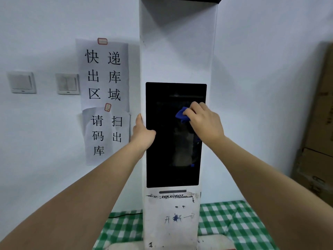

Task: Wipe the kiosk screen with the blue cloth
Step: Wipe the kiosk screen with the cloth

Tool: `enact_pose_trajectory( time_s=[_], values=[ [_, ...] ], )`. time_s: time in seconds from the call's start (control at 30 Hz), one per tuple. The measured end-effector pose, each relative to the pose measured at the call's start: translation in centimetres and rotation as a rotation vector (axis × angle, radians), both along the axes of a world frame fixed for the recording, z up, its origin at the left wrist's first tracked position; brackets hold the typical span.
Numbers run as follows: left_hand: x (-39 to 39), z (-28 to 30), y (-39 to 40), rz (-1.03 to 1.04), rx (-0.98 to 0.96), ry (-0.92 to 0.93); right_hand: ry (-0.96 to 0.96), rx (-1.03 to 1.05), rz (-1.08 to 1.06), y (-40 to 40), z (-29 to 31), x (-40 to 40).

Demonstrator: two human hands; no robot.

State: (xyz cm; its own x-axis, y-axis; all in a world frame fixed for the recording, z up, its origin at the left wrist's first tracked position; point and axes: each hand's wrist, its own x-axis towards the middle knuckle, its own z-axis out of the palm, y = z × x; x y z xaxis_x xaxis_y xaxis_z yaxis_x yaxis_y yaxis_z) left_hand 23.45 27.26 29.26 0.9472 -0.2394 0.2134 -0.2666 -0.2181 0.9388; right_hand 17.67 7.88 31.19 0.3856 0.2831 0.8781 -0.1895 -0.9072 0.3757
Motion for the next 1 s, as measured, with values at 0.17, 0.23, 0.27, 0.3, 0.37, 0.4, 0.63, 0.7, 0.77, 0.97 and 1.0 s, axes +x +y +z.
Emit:
enact_pose_trajectory(
  time_s=[0.17, 0.23, 0.27, 0.3, 0.37, 0.4, 0.63, 0.7, 0.77, 0.97, 1.0],
  values=[
    [-0.5, 0.1, -0.2, 0.006, -0.059, 0.012, -0.123, 0.146, -0.021, -1.3, 2.6, -0.4],
    [-0.6, 0.2, -0.3, 0.008, -0.070, 0.012, -0.195, 0.321, 0.012, -0.1, 2.4, 0.0],
    [-0.6, 0.3, -0.3, 0.012, -0.073, 0.014, -0.196, 0.350, 0.028, 0.7, 1.7, 0.3],
    [-0.6, 0.3, -0.3, 0.019, -0.074, 0.015, -0.171, 0.327, 0.041, 1.4, 0.8, 0.6],
    [-0.5, 0.3, -0.4, 0.033, -0.078, 0.007, -0.092, 0.174, 0.045, 1.8, -1.2, 0.8],
    [-0.5, 0.3, -0.4, 0.034, -0.082, 0.007, -0.051, 0.088, 0.037, 1.3, -1.9, 0.7],
    [-0.5, 0.2, 0.0, 0.009, -0.084, 0.032, -0.139, 0.193, 0.021, -1.5, 0.9, -0.4],
    [-0.5, 0.2, 0.0, 0.011, -0.084, 0.029, -0.187, 0.318, 0.040, -0.6, 0.8, -0.1],
    [-0.5, 0.2, 0.0, 0.015, -0.081, 0.024, -0.166, 0.333, 0.050, 0.0, -0.4, 0.2],
    [-0.6, 0.1, 0.0, 0.018, -0.087, 0.013, 0.012, 0.062, 0.034, -3.0, -1.5, -1.5],
    [-0.6, 0.1, 0.0, 0.018, -0.087, 0.011, 0.001, 0.105, 0.028, -3.3, -1.0, -1.6]
  ],
)
